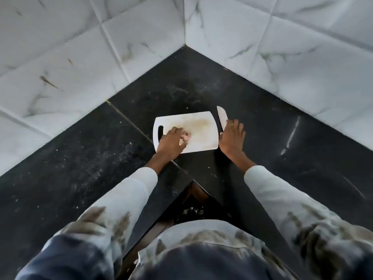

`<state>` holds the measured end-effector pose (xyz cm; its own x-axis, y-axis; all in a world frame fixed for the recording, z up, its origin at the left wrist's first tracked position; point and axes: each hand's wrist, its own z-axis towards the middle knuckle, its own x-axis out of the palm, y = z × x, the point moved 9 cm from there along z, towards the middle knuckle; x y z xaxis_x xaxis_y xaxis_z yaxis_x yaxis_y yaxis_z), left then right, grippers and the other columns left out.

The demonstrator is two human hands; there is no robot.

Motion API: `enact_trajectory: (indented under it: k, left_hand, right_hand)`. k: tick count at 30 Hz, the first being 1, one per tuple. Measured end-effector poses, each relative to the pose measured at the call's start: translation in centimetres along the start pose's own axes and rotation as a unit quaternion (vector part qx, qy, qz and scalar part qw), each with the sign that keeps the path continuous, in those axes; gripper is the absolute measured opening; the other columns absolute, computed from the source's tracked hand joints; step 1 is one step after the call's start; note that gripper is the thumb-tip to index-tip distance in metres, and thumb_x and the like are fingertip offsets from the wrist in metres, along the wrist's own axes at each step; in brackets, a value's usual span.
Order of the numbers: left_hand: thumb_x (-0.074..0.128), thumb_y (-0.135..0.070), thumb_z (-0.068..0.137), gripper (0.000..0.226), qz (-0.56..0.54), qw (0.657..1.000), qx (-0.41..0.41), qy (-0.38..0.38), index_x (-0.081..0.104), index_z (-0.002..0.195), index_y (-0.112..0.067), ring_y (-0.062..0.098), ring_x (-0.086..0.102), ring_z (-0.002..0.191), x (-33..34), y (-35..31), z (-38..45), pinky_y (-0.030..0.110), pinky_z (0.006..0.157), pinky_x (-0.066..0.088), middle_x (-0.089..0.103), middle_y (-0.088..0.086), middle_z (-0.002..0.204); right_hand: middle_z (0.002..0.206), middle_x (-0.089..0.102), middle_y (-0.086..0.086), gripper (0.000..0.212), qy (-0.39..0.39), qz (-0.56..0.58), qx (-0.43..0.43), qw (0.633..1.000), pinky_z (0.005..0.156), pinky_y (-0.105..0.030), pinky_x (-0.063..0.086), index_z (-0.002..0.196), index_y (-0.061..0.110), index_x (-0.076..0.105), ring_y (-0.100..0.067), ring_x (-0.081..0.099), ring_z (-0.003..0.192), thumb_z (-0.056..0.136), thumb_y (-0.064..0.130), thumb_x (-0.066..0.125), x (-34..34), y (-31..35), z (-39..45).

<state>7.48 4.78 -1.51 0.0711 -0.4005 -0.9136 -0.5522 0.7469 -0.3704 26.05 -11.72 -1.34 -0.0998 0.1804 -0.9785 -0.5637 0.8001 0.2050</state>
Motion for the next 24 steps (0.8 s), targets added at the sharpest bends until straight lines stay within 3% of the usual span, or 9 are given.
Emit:
enact_trajectory:
  k: [9, 17, 21, 24]
  left_hand:
    - [0.077, -0.032, 0.094, 0.06, -0.066, 0.996, -0.059, -0.025, 0.056, 0.147, -0.016, 0.028, 0.057, 0.137, 0.1, 1.2, 0.8, 0.049, 0.111, 0.049, 0.058, 0.004, 0.148]
    - [0.075, -0.033, 0.092, 0.053, -0.072, 0.995, -0.06, -0.043, 0.061, 0.141, -0.018, 0.028, 0.063, 0.128, 0.0, 0.7, 1.6, 0.049, 0.109, 0.049, 0.064, 0.003, 0.14]
    - [0.071, -0.032, 0.096, 0.041, -0.066, 0.995, -0.049, -0.051, 0.066, 0.134, -0.017, 0.029, 0.065, 0.12, -0.2, 0.1, 2.1, 0.048, 0.104, 0.051, 0.066, 0.004, 0.132]
    - [0.072, -0.033, 0.096, 0.039, -0.066, 0.995, -0.042, -0.054, 0.067, 0.131, -0.017, 0.029, 0.065, 0.118, -0.2, 0.0, 2.4, 0.047, 0.103, 0.05, 0.064, 0.004, 0.13]
  right_hand:
    - [0.139, 0.048, -0.015, 0.055, 0.076, 0.052, 0.115, 0.989, 0.105, -0.053, 0.044, 0.139, 0.005, 0.046, -0.038, 0.047, 0.131, 0.098, 0.032, 0.07, 1.8, -4.1, -1.6]
    - [0.146, 0.043, -0.025, 0.054, 0.145, 0.159, 0.14, 0.966, 0.108, -0.049, 0.044, 0.142, -0.006, 0.038, -0.044, 0.045, 0.135, 0.1, 0.016, 0.064, 3.4, -4.4, -0.6]
    - [0.139, 0.042, -0.021, 0.036, 0.122, 0.226, 0.144, 0.956, 0.093, -0.045, 0.048, 0.134, -0.002, 0.043, -0.044, 0.058, 0.115, 0.104, 0.014, 0.056, 3.1, -3.6, -0.2]
    - [0.136, 0.044, -0.011, 0.032, 0.083, 0.276, 0.141, 0.947, 0.092, -0.056, 0.059, 0.135, 0.01, 0.041, -0.041, 0.062, 0.108, 0.105, 0.015, 0.053, 2.1, -2.7, -0.2]
